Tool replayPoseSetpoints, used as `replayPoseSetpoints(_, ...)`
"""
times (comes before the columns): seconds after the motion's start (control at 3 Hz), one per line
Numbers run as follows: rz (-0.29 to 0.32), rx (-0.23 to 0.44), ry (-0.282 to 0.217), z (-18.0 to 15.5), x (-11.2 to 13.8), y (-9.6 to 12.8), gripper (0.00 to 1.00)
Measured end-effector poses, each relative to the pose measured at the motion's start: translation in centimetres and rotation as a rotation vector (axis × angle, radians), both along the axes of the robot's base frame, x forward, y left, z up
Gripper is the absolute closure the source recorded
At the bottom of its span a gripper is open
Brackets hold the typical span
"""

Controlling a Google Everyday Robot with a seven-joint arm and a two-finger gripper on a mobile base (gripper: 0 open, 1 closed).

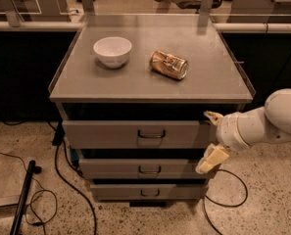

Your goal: Open top drawer

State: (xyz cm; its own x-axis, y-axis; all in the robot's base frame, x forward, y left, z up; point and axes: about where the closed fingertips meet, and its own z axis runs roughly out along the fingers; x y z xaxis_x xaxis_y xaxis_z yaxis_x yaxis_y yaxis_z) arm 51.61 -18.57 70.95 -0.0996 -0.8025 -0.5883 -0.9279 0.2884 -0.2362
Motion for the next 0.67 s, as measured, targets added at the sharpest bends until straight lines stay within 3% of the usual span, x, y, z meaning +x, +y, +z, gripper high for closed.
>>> replayPoseSetpoints(0.33, 0.081, 0.086, 0.087, -3.44, 1.22, 2.46, 0.00)
replayPoseSetpoints(0.67, 0.089, 0.101, 0.100, -4.05, 1.67, 2.76, 0.00)
